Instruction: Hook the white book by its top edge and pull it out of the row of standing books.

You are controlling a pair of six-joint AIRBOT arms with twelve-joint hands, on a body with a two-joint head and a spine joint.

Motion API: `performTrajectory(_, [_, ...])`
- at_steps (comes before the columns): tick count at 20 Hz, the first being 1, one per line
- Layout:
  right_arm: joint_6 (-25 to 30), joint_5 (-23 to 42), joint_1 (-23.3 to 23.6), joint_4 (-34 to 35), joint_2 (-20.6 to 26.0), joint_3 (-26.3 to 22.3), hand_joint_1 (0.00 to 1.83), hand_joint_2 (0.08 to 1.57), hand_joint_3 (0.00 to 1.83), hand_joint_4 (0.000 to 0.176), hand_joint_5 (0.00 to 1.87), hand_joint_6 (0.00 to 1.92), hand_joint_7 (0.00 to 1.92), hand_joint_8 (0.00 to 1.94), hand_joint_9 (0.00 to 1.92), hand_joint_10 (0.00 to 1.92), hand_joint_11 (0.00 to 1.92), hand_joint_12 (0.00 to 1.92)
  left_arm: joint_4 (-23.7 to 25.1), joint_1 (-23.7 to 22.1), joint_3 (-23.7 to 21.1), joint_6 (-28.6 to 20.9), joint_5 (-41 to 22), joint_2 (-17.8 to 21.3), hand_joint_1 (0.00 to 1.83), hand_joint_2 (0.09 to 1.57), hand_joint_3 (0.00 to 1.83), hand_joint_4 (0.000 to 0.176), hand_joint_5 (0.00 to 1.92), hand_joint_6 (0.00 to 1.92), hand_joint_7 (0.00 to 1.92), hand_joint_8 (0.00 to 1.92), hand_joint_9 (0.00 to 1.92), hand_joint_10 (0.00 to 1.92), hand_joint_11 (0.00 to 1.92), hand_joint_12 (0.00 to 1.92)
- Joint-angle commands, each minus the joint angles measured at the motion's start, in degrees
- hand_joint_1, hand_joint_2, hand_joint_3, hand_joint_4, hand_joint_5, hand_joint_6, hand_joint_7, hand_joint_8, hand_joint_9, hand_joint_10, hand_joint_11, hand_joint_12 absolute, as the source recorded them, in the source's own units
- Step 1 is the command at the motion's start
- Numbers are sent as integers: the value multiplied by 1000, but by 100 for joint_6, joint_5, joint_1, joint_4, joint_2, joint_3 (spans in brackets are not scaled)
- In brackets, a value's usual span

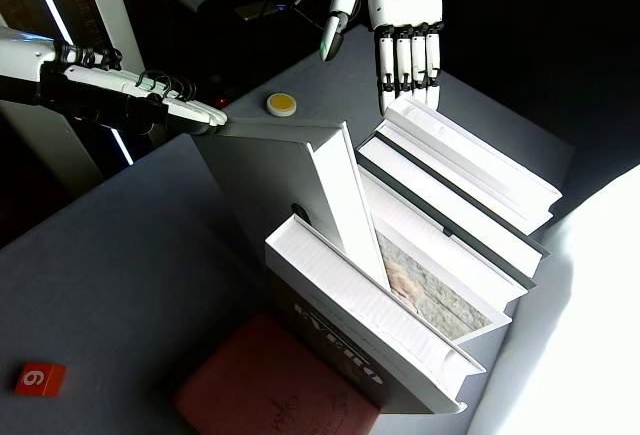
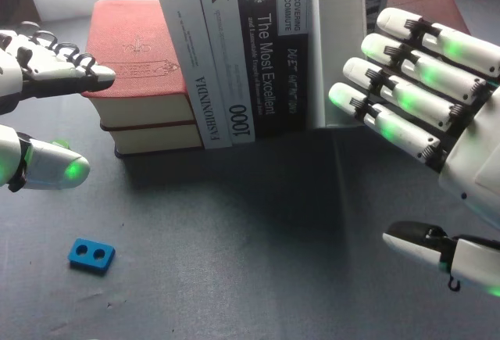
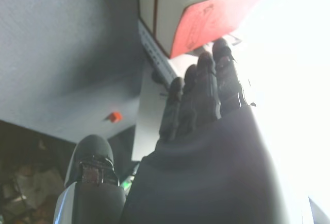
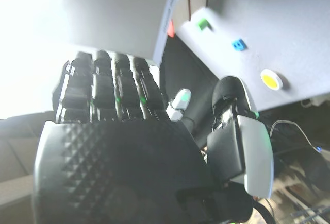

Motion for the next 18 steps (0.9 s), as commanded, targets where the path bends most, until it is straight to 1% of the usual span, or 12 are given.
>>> performTrajectory(1, [-31,154,17,-44,8,-11,0,1196,0,0,146,3,110,2,57,3,11,20,-91,-52,6,-8,421,5,0,1218,0,0,2,0,17,1,21,0,0,127])
performTrajectory(3, [-30,158,25,-42,8,-12,0,1197,0,0,167,10,137,11,79,11,26,31,-91,-52,7,-8,421,5,0,1217,0,0,15,4,38,6,35,5,0,148])
performTrajectory(4, [-30,143,12,-42,8,-14,0,1197,0,0,143,2,112,3,56,2,4,6,-91,-52,7,-8,421,6,0,1220,1,0,2,0,21,4,19,3,0,108])
performTrajectory(8, [-39,120,-46,-33,17,-11,0,1203,3,0,146,2,110,2,60,3,13,7,-91,-52,13,-8,426,6,0,1213,0,0,15,3,28,2,26,3,0,153])
performTrajectory(11, [-62,73,-60,-15,16,-8,0,1202,1,0,167,10,130,8,78,9,33,18,-92,-52,34,-8,430,2,0,1215,0,0,4,2,21,5,17,4,0,85])
performTrajectory(13, [-165,-143,-72,224,11,23,0,1200,0,0,175,10,142,10,90,12,45,27,-91,-52,48,-8,430,-4,0,1216,0,0,17,2,29,3,22,3,0,116])
performTrajectory(14, [-197,-212,-77,340,-6,59,0,1200,0,0,169,7,134,5,80,6,33,24,-91,-52,56,-8,430,-7,0,1215,0,0,7,1,19,1,16,1,0,102])
performTrajectory(15, [-233,-220,-85,395,-42,108,0,1198,0,0,175,8,140,7,88,9,38,27,-90,-50,61,-7,430,-8,0,1211,0,0,1,0,8,0,5,0,0,85])
performTrajectory(17, [-278,-238,-108,441,-85,151,0,1200,0,0,166,3,133,3,80,5,34,28,-89,-48,64,-7,433,-9,0,1218,1,0,7,1,20,3,17,3,0,130])
performTrajectory(18, [-313,-266,-143,441,-105,163,0,1202,1,0,157,0,127,0,72,1,20,24,-89,-47,64,-7,433,-9,0,1215,0,0,1,1,18,1,15,1,0,119])
